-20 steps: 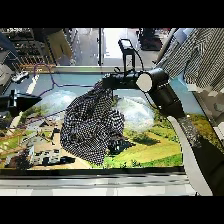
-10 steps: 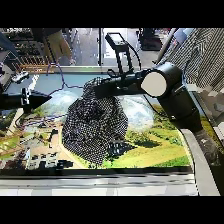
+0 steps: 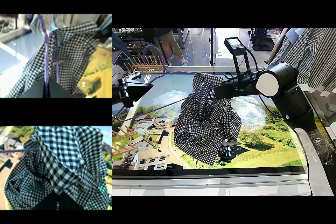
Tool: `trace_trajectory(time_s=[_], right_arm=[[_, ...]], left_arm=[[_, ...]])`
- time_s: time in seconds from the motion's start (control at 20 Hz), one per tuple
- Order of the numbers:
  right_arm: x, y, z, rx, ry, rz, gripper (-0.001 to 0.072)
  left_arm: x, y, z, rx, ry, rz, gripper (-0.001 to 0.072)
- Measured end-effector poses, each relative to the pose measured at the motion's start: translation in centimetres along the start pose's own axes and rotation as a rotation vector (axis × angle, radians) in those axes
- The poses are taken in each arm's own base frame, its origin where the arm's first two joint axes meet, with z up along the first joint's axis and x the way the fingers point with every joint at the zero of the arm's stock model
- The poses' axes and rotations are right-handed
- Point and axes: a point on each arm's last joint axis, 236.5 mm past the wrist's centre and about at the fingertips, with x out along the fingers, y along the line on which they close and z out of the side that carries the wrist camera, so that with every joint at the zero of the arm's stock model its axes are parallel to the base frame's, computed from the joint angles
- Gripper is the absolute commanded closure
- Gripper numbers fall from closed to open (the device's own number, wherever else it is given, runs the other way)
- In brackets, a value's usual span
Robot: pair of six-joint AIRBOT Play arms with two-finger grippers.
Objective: Fold the clothes and pants, and hang the long-sleeved shirts on hangers.
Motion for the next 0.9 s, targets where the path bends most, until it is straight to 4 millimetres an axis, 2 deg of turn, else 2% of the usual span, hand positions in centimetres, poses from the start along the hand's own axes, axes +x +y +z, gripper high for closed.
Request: trace_trajectory(time_s=[0.15, 0.3, 0.4, 0.55, 0.6, 0.65, 0.75, 0.8, 0.9], right_arm=[[0.0, 0.6, 1.2, 0.005, -0.051, 0.025, 0.0691], [-0.3, 2.5, 1.7, -0.040, -0.075, 0.081, 0.0691], [-0.7, 4.7, 1.2, -0.107, -0.069, 0.138, 0.0691], [-1.7, 9.3, -0.9, -0.240, -0.018, 0.263, 0.0689], [-2.1, 10.6, -1.6, -0.284, -0.004, 0.295, 0.0617], [-2.5, 11.2, -2.3, -0.318, 0.015, 0.311, 0.0456], [-3.2, 11.0, -3.6, -0.380, 0.057, 0.296, 0.0304], [-3.6, 9.9, -3.7, -0.407, 0.065, 0.253, 0.0284], [-4.2, 6.5, -3.1, -0.487, 0.057, 0.123, 0.0164]], left_arm=[[0.9, -2.8, -1.2, -0.018, 0.025, -0.145, 0.0693], [2.0, -4.5, -3.8, -0.056, 0.092, -0.271, 0.0693], [3.0, -4.8, -5.4, -0.092, 0.118, -0.322, 0.0693], [4.9, -5.0, -7.2, -0.140, 0.132, -0.381, 0.0693], [5.6, -5.0, -7.4, -0.139, 0.118, -0.393, 0.0694], [6.1, -4.9, -7.2, -0.132, 0.089, -0.403, 0.0693], [6.8, -4.5, -5.9, -0.117, -0.007, -0.411, 0.0694], [6.8, -4.3, -5.1, -0.109, -0.052, -0.412, 0.0694], [6.6, -3.7, -4.1, -0.098, -0.118, -0.407, 0.0694]])
